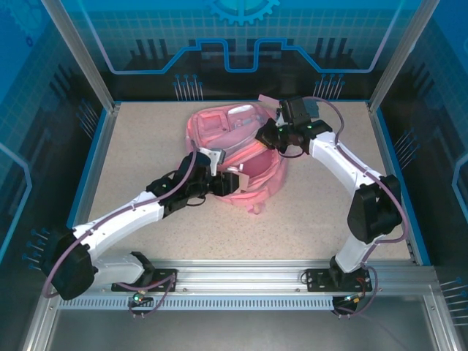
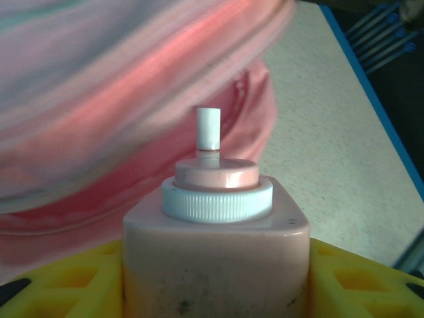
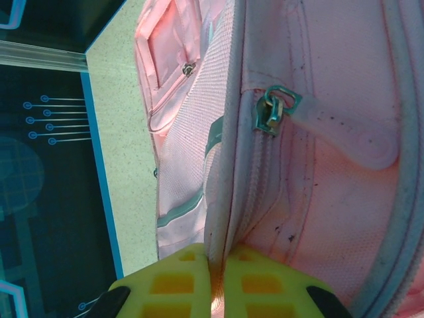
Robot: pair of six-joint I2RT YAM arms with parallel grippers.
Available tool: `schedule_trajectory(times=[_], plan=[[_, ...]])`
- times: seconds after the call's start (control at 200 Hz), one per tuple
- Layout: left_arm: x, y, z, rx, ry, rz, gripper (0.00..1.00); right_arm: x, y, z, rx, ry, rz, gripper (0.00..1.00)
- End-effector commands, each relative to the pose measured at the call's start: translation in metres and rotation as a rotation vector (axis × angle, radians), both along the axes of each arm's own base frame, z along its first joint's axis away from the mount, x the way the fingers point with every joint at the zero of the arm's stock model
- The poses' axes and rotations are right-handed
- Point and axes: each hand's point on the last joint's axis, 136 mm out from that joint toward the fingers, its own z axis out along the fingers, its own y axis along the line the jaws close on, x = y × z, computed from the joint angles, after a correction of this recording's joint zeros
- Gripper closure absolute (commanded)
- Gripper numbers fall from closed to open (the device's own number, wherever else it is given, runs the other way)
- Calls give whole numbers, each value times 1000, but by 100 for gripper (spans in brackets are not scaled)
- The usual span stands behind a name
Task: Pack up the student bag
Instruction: Place the loose stationery in the student bag.
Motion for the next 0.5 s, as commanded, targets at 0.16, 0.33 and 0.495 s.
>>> schedule_trajectory(times=[0.16, 0.33, 0.495], plan=[[17, -42, 11, -106, -20, -45, 60, 13, 15, 47, 115, -121, 53, 90], [57, -41, -1, -146, -3, 138, 60, 11, 15, 55, 147, -130, 54, 90], [91, -26, -10, -298, 15, 305, 61, 9, 13, 60, 157, -137, 53, 90]])
